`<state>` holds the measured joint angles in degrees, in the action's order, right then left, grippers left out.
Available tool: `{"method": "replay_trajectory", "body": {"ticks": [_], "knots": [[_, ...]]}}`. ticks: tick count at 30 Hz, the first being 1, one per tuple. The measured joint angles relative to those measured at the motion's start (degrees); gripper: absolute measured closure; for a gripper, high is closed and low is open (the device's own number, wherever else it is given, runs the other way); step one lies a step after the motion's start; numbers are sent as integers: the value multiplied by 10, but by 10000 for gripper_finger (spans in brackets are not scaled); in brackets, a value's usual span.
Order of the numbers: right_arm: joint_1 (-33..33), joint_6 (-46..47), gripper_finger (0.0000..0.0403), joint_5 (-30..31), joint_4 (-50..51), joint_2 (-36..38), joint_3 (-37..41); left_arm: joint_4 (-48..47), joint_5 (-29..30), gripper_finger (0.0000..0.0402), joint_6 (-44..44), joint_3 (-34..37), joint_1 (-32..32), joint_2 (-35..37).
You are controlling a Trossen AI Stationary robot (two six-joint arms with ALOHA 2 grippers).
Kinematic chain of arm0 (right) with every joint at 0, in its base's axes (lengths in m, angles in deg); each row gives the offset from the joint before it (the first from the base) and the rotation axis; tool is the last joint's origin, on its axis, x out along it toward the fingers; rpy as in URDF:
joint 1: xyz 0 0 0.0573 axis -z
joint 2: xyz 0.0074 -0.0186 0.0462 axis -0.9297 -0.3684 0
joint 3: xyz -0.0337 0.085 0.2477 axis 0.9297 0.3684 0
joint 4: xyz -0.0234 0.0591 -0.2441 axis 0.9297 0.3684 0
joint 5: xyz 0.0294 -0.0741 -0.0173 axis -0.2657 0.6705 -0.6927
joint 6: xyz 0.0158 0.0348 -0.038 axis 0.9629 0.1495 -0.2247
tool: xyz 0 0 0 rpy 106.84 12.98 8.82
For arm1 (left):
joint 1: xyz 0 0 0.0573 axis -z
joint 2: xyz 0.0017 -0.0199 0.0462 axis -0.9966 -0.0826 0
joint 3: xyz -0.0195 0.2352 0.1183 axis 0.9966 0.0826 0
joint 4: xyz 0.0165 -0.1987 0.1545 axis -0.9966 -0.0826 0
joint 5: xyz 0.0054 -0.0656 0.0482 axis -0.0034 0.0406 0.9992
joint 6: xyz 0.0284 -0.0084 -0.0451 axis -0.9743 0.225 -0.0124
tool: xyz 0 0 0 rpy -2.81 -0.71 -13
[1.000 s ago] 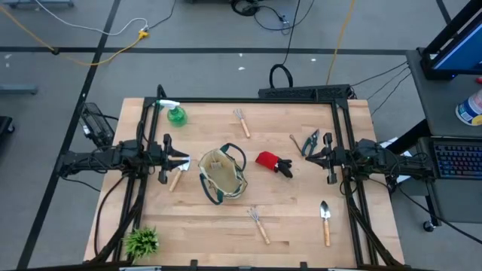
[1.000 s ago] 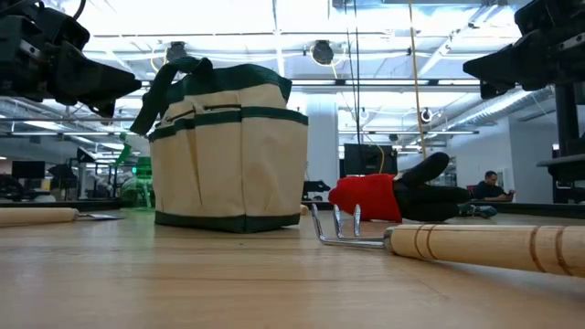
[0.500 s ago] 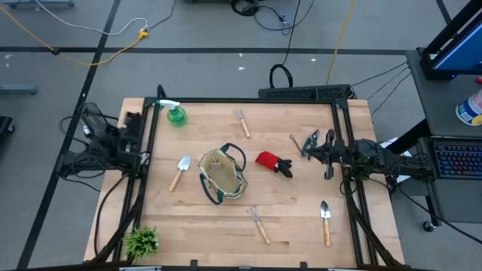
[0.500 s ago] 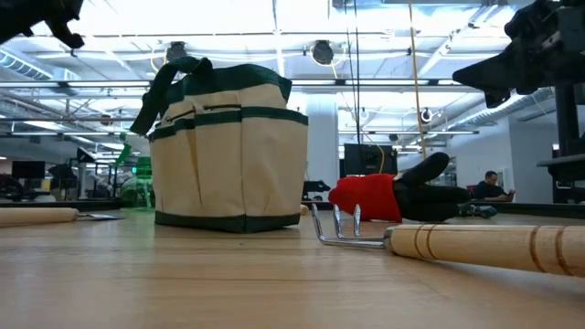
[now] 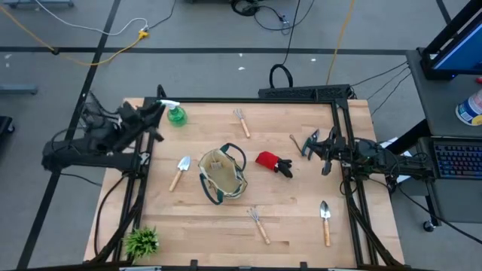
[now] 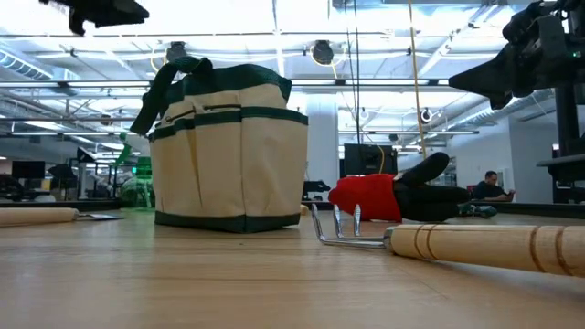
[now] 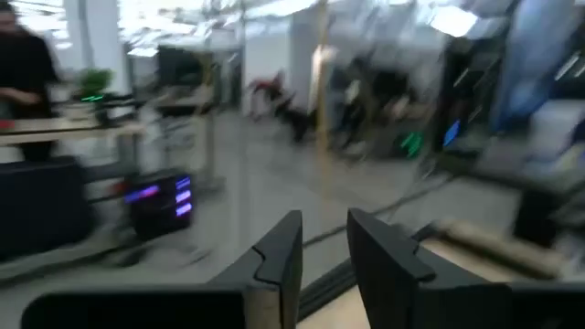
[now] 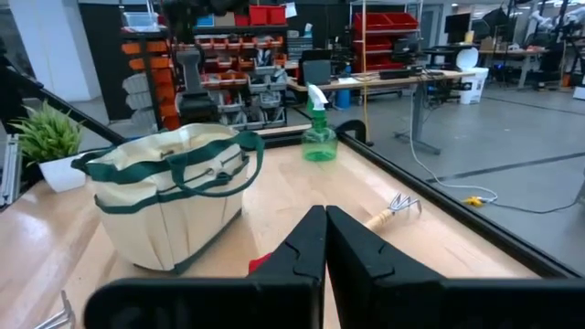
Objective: Pick & Place Garden tools in Gardening bag
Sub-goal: Put the spray bottle into the gardening bag
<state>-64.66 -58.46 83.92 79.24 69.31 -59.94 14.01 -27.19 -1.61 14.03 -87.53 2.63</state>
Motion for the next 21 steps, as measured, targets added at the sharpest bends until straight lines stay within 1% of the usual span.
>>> {"method": "replay_trajectory", "body": {"ticks": [2, 4, 10, 14, 16, 17, 21], "knots": [[0, -3, 401, 0, 0, 0, 0, -54, 30, 309, -6, -50, -3, -54], [0, -5, 401, -1, 0, 0, 0, -92, 46, 309, -10, -98, -12, -108], [0, -5, 401, -1, 0, 0, 0, -197, 49, 309, -13, -229, -72, -265], [0, -5, 401, -1, 0, 0, 0, -306, 44, 309, 28, -319, -142, -353], [0, -5, 401, -1, 0, 0, 0, -374, 26, 309, 63, -364, -189, -392], [0, -3, 401, -1, 0, 0, 0, -407, 6, 309, 78, -383, -211, -410], [0, 16, 401, -1, 0, 0, 0, -502, -103, 309, 104, -448, -294, -470]]}}
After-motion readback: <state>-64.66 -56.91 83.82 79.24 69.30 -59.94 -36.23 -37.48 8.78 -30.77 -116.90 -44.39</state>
